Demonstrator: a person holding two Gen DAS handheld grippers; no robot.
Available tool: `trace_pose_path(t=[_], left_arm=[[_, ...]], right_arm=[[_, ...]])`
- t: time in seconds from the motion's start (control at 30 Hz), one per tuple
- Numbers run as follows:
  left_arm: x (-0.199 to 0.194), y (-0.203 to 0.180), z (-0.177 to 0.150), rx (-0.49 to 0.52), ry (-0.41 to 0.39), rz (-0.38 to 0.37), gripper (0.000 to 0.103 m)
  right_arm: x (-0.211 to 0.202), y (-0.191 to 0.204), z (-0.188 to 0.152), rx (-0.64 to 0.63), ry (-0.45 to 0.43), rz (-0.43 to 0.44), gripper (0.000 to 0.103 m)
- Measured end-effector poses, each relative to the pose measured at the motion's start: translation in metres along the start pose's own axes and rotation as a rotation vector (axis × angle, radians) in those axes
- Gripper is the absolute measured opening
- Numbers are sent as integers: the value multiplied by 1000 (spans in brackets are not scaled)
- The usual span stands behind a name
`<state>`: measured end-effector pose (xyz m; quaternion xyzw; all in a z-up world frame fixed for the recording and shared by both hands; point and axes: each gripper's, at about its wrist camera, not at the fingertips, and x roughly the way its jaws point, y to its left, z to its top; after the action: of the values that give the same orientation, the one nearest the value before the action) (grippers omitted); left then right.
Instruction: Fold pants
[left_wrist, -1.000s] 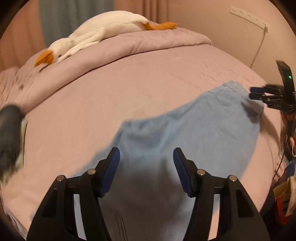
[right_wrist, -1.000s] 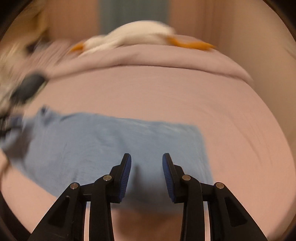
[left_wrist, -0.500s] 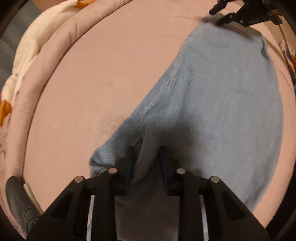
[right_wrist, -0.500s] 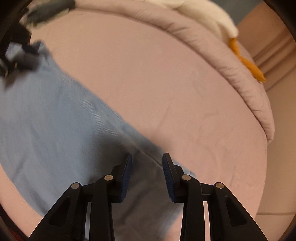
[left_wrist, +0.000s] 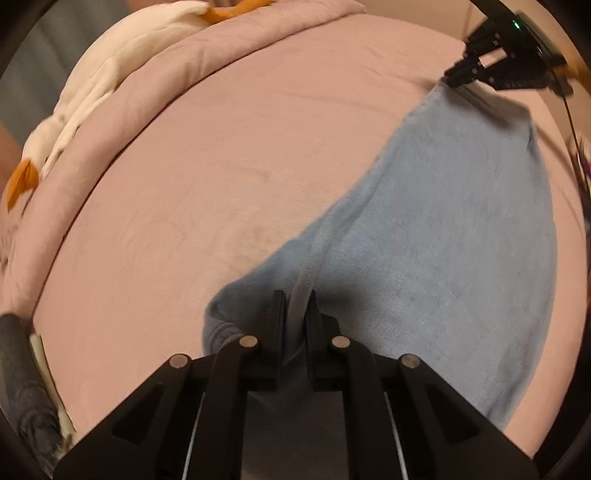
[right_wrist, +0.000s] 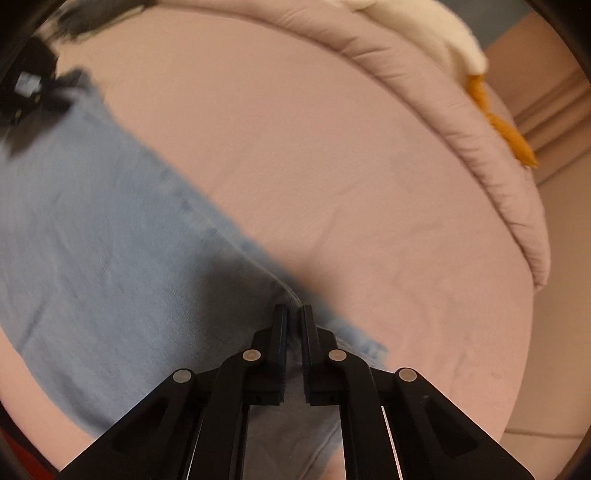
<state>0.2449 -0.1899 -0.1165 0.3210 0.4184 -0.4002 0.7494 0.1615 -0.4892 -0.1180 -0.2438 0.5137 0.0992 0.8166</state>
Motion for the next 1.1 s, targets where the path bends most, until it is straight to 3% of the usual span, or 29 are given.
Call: trace_pose_path(t=[0.1, 0.2, 0.33, 0.4, 0.47, 0.57, 0.67, 0.73, 0.77, 0.83, 0.93, 0.97, 1.03, 1.07, 1.1], left_arm=[[9, 3, 3, -35, 20, 29, 14], [17, -2, 6, -43, 49, 49, 14], [-3, -8, 1, -68, -4, 104, 24], [-21, -9, -12, -94, -63, 111, 34], [-40, -14, -30, -160, -137, 71, 58], [-39, -20, -58, -271, -147, 15, 58], [-24, -20, -98, -356, -75, 35, 50], [-34, -17, -123, -404, -118, 39, 43], [-38, -16, -128, -415, -115, 50, 41], [-48, -10, -143, -465, -97, 97, 48], [-69, 4, -169, -582, -113, 77, 45], [-76, 6, -175, -603, -126, 68, 45], [-91, 6, -179, -674, -182, 43, 51], [-97, 5, -179, -710, -218, 22, 61], [-100, 2, -176, -737, -250, 2, 66]], right_arm=[[14, 0, 11, 4, 22, -17, 6], [36, 10, 18, -24, 43, -89, 6], [15, 7, 10, 61, 31, -114, 11], [-6, 0, -2, 144, -27, -114, 11], [-32, -7, -21, 286, -117, -34, 11], [-47, 12, -51, 378, -191, 88, 11], [-29, 34, -72, 416, -162, 166, 11], [-9, 46, -88, 378, -120, 99, 11], [-11, 43, -97, 392, -174, 95, 11], [-10, 21, -110, 503, -149, 45, 11], [-18, -16, -133, 693, -112, -24, 10], [-30, -24, -145, 774, -140, -13, 11], [-46, -28, -166, 900, -212, 41, 26], [-49, -28, -175, 961, -229, 71, 43], [-50, -27, -186, 1037, -246, 107, 52]])
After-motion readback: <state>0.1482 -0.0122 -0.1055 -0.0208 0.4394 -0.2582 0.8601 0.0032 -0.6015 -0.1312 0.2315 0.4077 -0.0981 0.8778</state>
